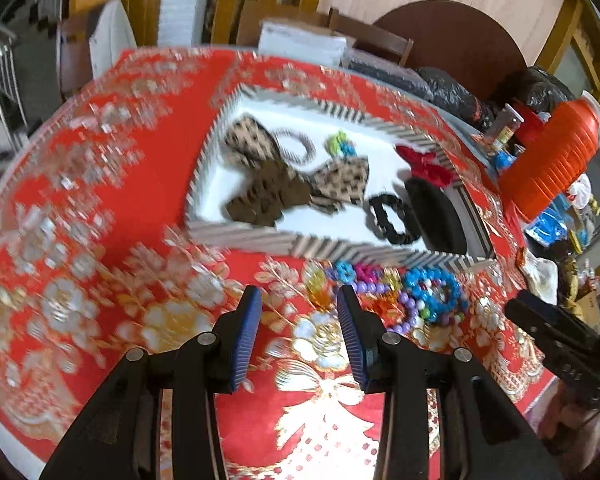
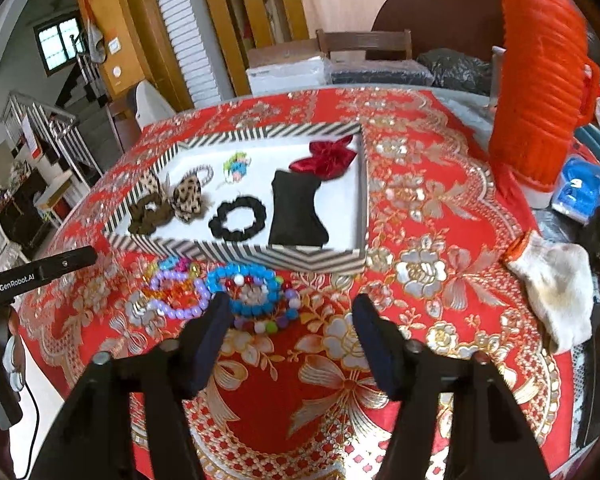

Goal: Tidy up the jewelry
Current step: 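Lift both open tools out of the box back over the bracelets, then grasp the amber beaded bracelet with the left tool while the right tool grasps the blue beaded bracelet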

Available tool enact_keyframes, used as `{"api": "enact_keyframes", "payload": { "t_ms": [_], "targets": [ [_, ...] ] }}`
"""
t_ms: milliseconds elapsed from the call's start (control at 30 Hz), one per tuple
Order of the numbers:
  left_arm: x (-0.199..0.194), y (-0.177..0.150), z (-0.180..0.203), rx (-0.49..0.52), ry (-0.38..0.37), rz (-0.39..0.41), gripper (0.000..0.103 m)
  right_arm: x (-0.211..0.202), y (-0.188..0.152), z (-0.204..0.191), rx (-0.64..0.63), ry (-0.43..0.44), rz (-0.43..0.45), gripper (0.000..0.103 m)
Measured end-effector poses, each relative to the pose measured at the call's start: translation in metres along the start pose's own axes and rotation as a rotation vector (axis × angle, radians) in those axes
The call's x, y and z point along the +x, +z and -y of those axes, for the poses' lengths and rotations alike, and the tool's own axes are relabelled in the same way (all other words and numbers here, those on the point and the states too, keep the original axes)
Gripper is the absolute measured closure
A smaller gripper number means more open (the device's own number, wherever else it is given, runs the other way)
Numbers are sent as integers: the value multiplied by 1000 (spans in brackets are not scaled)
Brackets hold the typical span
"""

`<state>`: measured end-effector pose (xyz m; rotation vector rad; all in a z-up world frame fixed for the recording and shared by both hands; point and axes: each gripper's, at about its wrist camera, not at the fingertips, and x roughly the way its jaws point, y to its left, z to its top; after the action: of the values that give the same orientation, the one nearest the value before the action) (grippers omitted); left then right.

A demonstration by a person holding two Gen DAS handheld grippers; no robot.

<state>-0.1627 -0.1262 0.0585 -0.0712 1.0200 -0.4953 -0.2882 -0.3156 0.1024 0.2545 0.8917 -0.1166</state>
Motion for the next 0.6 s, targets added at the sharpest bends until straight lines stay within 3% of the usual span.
{"api": "enact_keyframes", "payload": {
  "t_ms": [200,467,600],
  "targets": [
    [25,0,1,-22,-66,-56,61,28,3,-4,-33,20,-43,57],
    [52,9,2,-17,-32,-86,61,64,12,-13,-73,45,-83,58],
    [57,11,9,26,-19,-66,61,75,16,-11,-69,53,-88,73]
  ]
}}
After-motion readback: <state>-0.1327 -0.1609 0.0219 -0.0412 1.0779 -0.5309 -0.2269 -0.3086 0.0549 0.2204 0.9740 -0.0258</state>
